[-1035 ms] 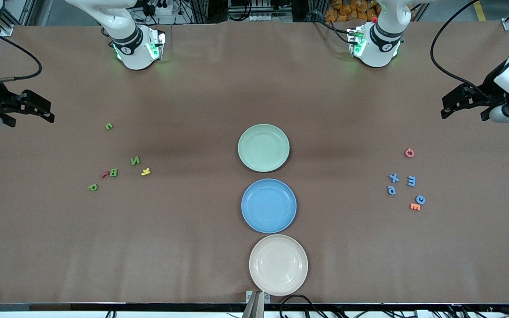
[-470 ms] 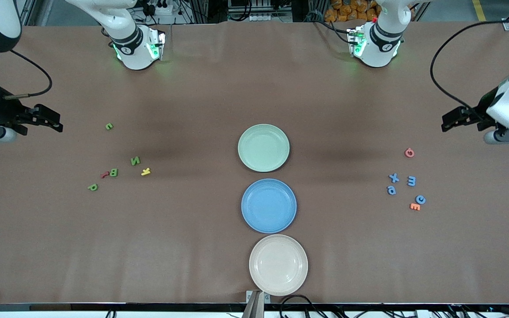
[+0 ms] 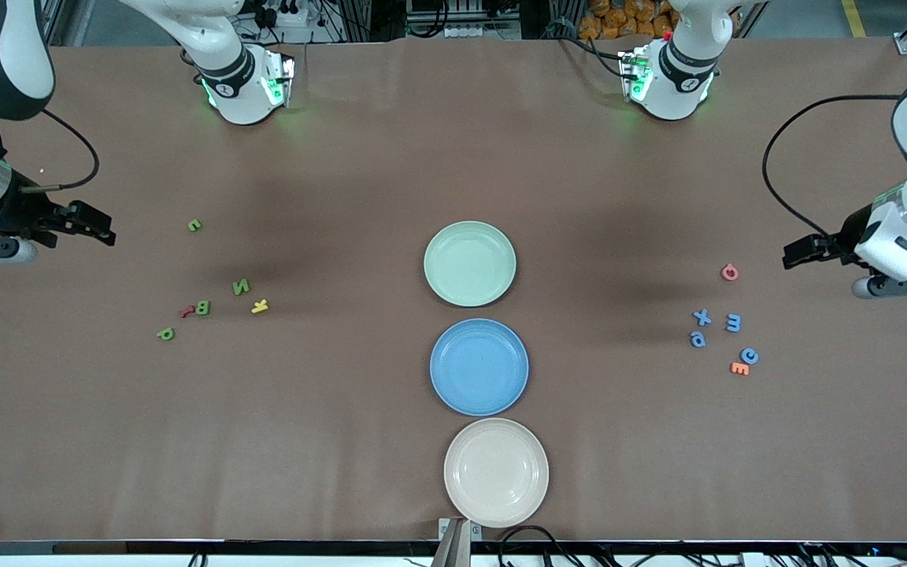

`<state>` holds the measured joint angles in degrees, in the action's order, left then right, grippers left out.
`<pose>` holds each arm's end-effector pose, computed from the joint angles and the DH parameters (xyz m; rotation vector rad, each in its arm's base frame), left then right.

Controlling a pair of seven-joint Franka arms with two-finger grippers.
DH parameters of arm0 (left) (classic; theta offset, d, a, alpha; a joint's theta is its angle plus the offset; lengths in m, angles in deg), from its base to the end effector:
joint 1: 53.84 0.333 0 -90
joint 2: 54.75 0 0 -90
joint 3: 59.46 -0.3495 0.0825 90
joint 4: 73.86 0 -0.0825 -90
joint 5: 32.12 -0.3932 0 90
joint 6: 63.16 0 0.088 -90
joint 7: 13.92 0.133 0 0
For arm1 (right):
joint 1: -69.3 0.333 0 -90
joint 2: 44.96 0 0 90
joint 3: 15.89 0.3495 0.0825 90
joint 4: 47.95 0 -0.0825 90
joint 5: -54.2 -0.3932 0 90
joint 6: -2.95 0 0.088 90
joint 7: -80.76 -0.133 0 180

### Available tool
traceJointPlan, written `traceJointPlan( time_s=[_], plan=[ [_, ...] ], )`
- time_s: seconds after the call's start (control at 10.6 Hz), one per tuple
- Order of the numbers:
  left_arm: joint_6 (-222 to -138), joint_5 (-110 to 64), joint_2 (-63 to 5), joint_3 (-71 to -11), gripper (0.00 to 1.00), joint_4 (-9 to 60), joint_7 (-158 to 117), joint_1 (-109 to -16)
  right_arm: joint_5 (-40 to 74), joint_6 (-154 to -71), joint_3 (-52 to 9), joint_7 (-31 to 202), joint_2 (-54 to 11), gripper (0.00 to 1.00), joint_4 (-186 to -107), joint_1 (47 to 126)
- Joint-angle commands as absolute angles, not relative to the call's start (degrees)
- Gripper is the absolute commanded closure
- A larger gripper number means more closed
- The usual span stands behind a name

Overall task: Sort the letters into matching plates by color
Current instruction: 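Reach the right gripper to green d while the left gripper nears blue letters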

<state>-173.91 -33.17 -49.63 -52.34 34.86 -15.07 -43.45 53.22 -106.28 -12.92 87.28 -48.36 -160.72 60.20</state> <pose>0.5858 0.0368 0.4531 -3.1336 -0.1103 0.0836 0.5447 -0.0564 0.5009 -3.1283 -0.0017 0.0017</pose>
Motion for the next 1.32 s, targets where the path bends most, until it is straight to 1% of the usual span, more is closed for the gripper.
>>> traceJointPlan(
  time_s=[0.0, 0.28, 0.38, 0.66, 1.03, 1.22],
  plan=[
    [-178.99, -35.63, -44.57, -51.99, 0.0, 34.77, -15.24, -43.38, 54.19, -115.07, -12.46, 87.88, -49.18, 0.0, -168.0, 57.0],
    [-181.98, -36.69, -39.83, -51.99, 0.0, 34.25, -16.98, -43.47, 55.07, -119.12, -12.55, 87.79, -46.99, 0.0, -168.89, 56.82],
    [-182.16, -36.69, -38.24, -52.08, 0.0, 33.81, -19.87, -43.55, 55.07, -121.14, -12.72, 87.7, -45.5, 0.0, -168.89, 56.82],
    [-186.19, -36.78, -34.64, -52.08, 0.0, 33.54, -28.73, -44.16, 55.07, -126.94, -13.42, 87.61, -40.58, 0.0, -169.24, 56.11],
    [-191.9, -37.39, -30.5, -51.99, 0.0, 33.63, -37.63, -47.06, 55.07, -139.41, -14.83, 87.53, -32.41, 0.0, -170.47, 56.29],
    [-195.5, -39.49, -27.7, -51.9, 0.0, 33.54, -39.58, -48.64, 54.81, -143.03, -14.92, 87.0, -28.89, 0.05, -170.39, 56.37]
  ],
)
